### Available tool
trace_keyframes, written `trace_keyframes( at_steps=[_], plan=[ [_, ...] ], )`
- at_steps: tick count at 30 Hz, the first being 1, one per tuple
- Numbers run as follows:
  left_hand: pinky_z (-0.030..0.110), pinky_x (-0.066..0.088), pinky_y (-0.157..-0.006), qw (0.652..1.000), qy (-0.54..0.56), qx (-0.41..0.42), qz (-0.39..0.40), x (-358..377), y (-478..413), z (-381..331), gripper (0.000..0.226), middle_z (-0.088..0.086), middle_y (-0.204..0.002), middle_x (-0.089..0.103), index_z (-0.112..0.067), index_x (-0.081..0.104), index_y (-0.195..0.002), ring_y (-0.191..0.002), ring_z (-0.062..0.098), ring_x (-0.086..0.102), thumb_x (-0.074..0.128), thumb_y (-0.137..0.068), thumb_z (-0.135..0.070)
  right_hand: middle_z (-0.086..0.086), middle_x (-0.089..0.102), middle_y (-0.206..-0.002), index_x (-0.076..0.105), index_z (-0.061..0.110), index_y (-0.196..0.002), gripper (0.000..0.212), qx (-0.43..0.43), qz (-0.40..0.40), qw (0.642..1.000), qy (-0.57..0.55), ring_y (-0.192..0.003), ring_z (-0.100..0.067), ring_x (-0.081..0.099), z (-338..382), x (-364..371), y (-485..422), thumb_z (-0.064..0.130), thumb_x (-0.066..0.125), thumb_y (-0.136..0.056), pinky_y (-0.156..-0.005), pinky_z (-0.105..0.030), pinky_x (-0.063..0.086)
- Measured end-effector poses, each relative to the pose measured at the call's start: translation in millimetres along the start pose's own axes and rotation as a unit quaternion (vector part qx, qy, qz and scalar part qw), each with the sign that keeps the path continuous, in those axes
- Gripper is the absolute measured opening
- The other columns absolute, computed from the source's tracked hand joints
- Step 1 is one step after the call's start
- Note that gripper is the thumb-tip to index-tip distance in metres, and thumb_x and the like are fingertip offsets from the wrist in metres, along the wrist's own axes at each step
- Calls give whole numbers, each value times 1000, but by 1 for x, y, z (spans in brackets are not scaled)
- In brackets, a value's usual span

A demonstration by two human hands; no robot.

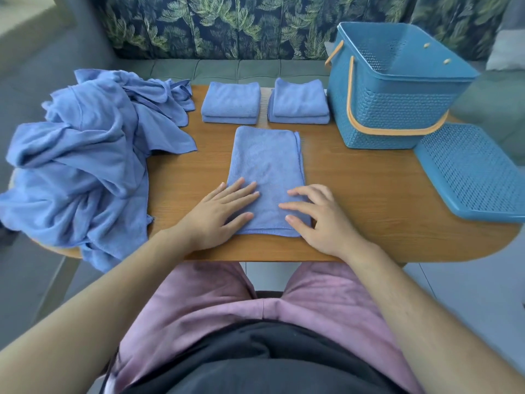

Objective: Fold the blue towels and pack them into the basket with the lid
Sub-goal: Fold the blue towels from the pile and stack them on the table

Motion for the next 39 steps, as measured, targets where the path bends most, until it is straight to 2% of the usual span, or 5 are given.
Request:
trace_keyframes(
  at_steps=[6,12,24,33,39],
  plan=[
    [37,44,-97,987,82,64,-123,-13,29,-5,28,-3,-111,62,-17,74,-103,-106,18,57,68,-90,-41,13,60,-104,76,27,-99,20,-3,21,998,-67,-102,-14,53,3,-13,9,33,79,-80,-98,-37,44],
    [29,38,-106,987,152,36,-33,-20,34,8,38,-10,-119,60,-24,74,-111,-117,15,56,74,-82,-49,20,58,-121,73,39,-117,39,16,104,992,-64,-118,-11,48,-6,-26,15,35,82,-79,-107,-21,32],
    [30,49,-88,989,72,29,-124,-18,31,-1,23,-8,-99,68,-15,69,-97,-95,11,61,64,-90,-37,11,64,-99,72,16,-108,14,4,-11,1000,-14,-93,-9,57,8,-13,8,22,66,-96,-87,-31,48],
    [29,44,-68,945,262,-73,-181,-28,37,-23,9,0,-81,62,-35,51,-109,-69,18,55,55,-101,-32,5,43,-62,52,30,-105,15,52,-33,987,-151,-54,-12,41,34,-38,8,18,60,-101,-57,-23,35],
    [25,34,-56,905,345,-134,-212,-44,0,-23,6,0,-62,44,-31,55,-100,-57,13,38,49,-101,-30,17,63,-88,67,21,-91,28,62,-33,982,-177,-81,0,58,30,-46,-22,2,51,-102,-76,-10,37]
  ],
)
Point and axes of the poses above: each hand's wrist, its own y-axis away from the middle knuckle, its own x-axis out of the palm, z = x × y, the point moved 1 cm from there along -y, towards the middle knuckle
